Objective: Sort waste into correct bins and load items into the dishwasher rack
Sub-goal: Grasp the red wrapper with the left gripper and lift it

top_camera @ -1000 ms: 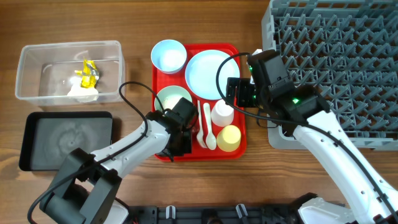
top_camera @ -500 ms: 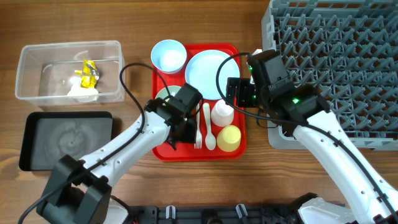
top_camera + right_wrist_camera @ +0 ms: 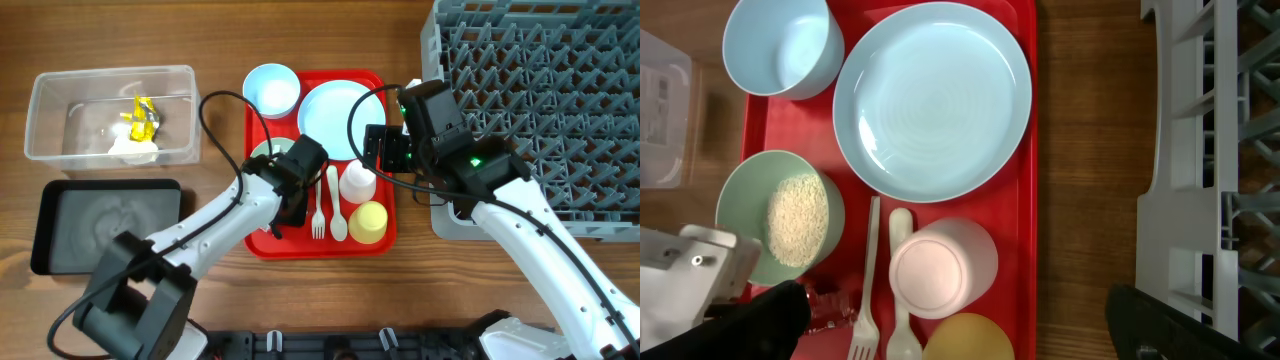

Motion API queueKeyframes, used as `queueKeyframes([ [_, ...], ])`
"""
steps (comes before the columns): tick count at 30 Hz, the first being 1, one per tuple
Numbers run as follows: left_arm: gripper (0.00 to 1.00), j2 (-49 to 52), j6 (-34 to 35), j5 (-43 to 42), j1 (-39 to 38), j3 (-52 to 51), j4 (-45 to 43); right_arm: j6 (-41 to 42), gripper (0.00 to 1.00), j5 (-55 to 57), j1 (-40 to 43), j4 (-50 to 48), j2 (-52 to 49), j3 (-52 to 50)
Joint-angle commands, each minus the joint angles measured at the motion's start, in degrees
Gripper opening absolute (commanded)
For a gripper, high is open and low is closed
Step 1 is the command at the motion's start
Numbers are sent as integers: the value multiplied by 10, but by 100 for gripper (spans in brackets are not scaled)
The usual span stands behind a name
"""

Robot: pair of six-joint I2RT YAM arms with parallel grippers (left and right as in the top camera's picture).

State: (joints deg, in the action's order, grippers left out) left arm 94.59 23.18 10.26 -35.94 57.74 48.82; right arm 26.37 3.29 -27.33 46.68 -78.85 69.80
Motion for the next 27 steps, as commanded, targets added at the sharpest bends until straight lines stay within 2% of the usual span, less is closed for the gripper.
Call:
queueKeyframes([
  [1, 52, 26, -5, -10, -3, 3, -8, 7, 100, 8, 0, 0, 4, 3],
  [6, 51, 47, -5, -40, -3, 3, -21, 7, 100, 8, 0, 1, 3, 0],
  [11, 41, 62, -5, -70, -3, 3, -23, 7, 100, 8, 0, 1, 3, 0],
  [13, 40, 66, -5, -89, -3, 3, -29, 7, 100, 8, 0, 0, 3, 0],
  [20, 5, 67, -3, -103, -3, 3, -31, 7, 100, 8, 0, 1, 3, 0],
  [27, 4, 66, -3, -107, -3, 4, -26, 7, 100, 8, 0, 0, 3, 0],
])
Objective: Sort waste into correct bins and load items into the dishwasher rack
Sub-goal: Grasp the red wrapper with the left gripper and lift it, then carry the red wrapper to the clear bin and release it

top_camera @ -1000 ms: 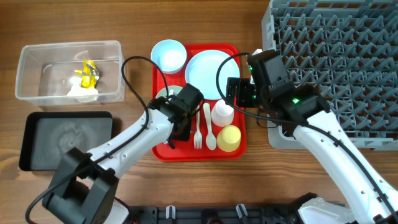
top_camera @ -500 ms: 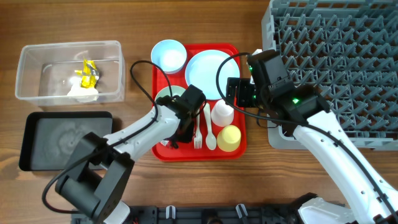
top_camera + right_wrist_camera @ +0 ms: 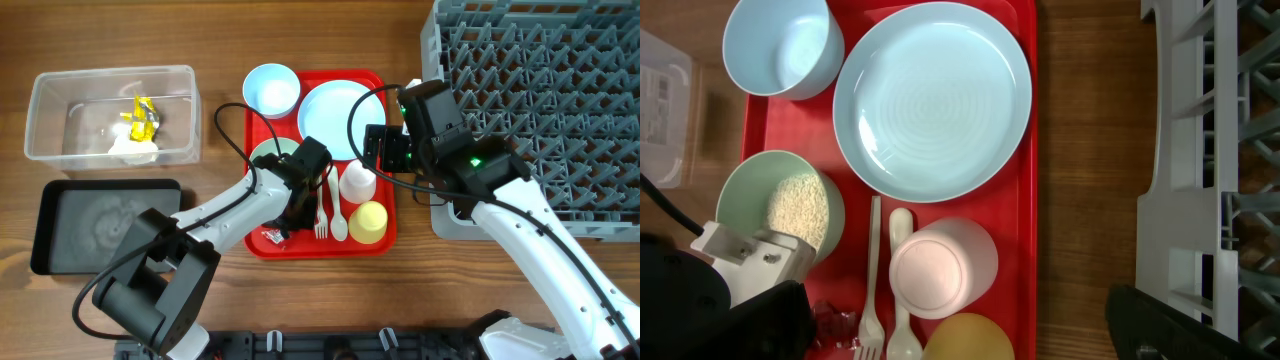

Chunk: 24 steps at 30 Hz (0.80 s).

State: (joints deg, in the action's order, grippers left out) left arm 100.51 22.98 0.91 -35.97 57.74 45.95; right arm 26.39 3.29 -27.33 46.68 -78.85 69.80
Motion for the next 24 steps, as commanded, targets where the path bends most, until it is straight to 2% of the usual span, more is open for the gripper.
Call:
queueKeyframes([
  [1, 4, 5, -1, -16, -3, 6, 6, 7, 100, 8, 0, 0, 3, 0],
  [9, 4, -33, -1, -20, -3, 73, 76, 7, 100, 8, 0, -2, 3, 0],
  [16, 4, -94, -1, -17, 0, 145, 89, 7, 100, 8, 0, -3, 3, 0],
  [24, 4, -115, -1, 7, 63, 147, 90, 7, 100, 8, 0, -4, 3, 0],
])
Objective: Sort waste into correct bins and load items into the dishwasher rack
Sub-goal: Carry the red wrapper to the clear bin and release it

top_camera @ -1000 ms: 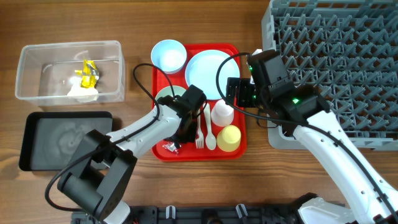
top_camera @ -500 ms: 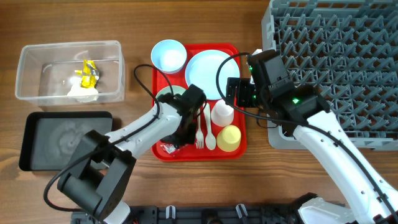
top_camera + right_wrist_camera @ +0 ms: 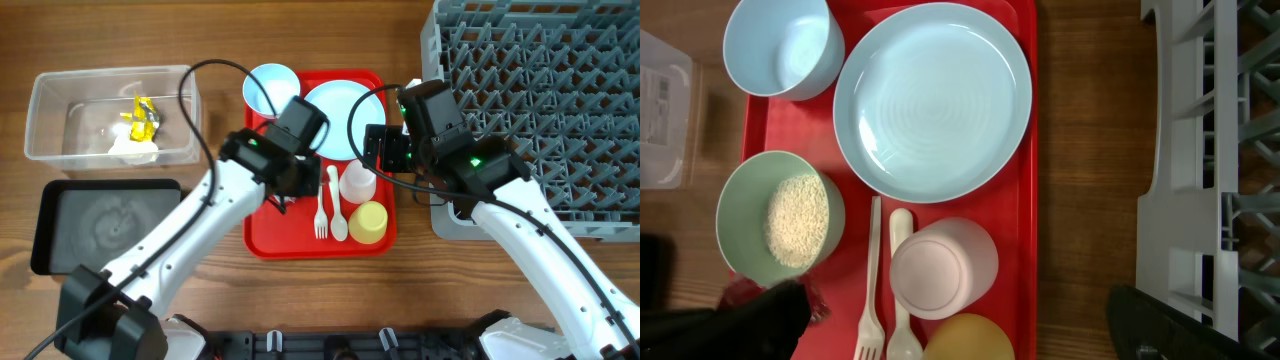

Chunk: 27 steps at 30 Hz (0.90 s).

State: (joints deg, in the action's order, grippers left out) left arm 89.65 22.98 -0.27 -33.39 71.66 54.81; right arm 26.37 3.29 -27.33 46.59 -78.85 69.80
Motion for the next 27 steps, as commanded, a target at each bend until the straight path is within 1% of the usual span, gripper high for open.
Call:
queueKeyframes([
  [1, 4, -7, -1, 31, 54, 7, -1, 7, 100, 8, 0, -3, 3, 0],
  [4, 4, -7, -1, 53, 99, 7, -17, 7, 100, 8, 0, -3, 3, 0],
  [8, 4, -7, -1, 53, 184, 7, -63, 7, 100, 8, 0, -3, 3, 0],
  [12, 4, -7, 0, 52, 287, 7, -127, 7, 100, 8, 0, -3, 3, 0],
  [16, 4, -7, -1, 38, 384, 7, -214, 8, 100, 8, 0, -3, 3, 0],
  [18, 4, -7, -1, 30, 414, 7, -243, 8, 100, 7, 0, -3, 3, 0],
  [19, 7, -7, -1, 28, 422, 7, -251, 8, 100, 7, 0, -3, 3, 0],
  [20, 15, -7, -1, 27, 429, 7, -255, 9, 100, 7, 0, -3, 3, 0],
  [21, 29, -7, -1, 27, 433, 7, -256, 10, 99, 7, 0, -3, 3, 0],
  [22, 52, -7, -1, 27, 434, 7, -255, 12, 100, 7, 0, -3, 3, 0],
  [24, 75, -7, -2, 27, 434, 7, -254, 12, 100, 5, 0, -3, 3, 0],
  [26, 86, -7, -2, 27, 434, 7, -251, 12, 100, 5, 0, -3, 3, 0],
  [27, 89, -7, -2, 27, 434, 7, -250, 12, 100, 5, 0, -3, 3, 0],
])
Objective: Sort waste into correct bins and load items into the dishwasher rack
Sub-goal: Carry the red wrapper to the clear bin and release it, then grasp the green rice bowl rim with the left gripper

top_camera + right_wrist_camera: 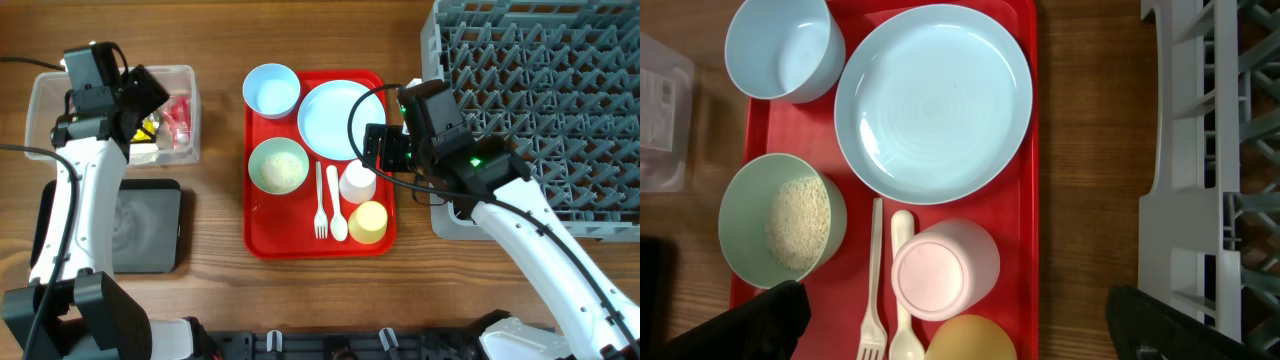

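Observation:
My left gripper [160, 103] is over the clear waste bin [45, 82] at the far left, shut on a crumpled red wrapper [180, 112]. On the red tray [262, 235] lie a blue bowl [777, 44], a blue plate [932, 100], a green bowl of grains [782, 217], a white fork [872, 280], a white spoon [902, 290], an upturned pink cup [944, 270] and a yellow cup [970, 340]. My right gripper [958, 325] hangs open above the cups, touching nothing.
The grey dishwasher rack [540, 100] fills the right side, its edge [1210, 150] close to the right gripper. A yellow wrapper [148, 125] and white tissue lie in the clear bin. A black tray [150, 230] sits below that bin.
My left gripper has gone from the left side of the red tray to over the clear bin, carrying the red wrapper. The green bowl is uncovered. The right arm has not moved.
My left gripper was low over the tray's near-left corner beside the green bowl. Then it was down at a red wrapper there. Then it was raised over the tray's left side with the wrapper, and now holds it over the clear bin. The right gripper stayed open throughout.

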Motion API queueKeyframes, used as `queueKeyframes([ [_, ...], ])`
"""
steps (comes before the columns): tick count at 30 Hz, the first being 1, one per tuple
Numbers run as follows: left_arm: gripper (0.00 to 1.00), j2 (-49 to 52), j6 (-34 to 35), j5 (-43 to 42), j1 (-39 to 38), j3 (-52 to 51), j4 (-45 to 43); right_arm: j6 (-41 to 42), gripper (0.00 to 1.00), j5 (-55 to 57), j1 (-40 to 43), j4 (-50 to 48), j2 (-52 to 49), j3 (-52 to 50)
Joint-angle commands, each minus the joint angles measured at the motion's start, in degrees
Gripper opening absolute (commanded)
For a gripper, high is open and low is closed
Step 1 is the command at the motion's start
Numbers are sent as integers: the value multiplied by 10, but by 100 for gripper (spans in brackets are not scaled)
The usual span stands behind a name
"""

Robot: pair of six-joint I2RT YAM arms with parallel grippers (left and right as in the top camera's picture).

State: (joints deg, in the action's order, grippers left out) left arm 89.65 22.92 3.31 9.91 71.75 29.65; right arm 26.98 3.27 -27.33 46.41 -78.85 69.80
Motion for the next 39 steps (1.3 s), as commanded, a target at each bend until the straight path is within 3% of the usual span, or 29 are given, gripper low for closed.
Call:
queueKeyframes([
  [1, 90, -7, -1, -9, 1, 6, 2, 6, 100, 6, 0, -1, 3, 0],
  [5, 94, -7, -3, -16, 0, 7, 10, 6, 100, 6, 0, 2, 3, 0],
  [10, 94, -7, -63, -117, -25, 7, 53, 6, 100, 6, 0, 3, 3, 0],
  [19, 94, -7, -91, -125, -179, -14, 198, 2, 100, 6, 0, -2, 3, 0],
  [28, 93, 7, -195, -122, -351, -73, 153, 2, 100, 6, 0, -3, 3, 0],
  [31, 89, 35, -227, -99, -400, -81, 140, 2, 100, 6, 0, -1, 3, 0],
  [35, 83, 67, -227, -31, -429, -81, 129, 2, 100, 6, 0, 3, 3, 0],
  [39, 76, 96, -227, -15, -434, -81, 121, 2, 100, 6, 0, 8, 3, 0],
])
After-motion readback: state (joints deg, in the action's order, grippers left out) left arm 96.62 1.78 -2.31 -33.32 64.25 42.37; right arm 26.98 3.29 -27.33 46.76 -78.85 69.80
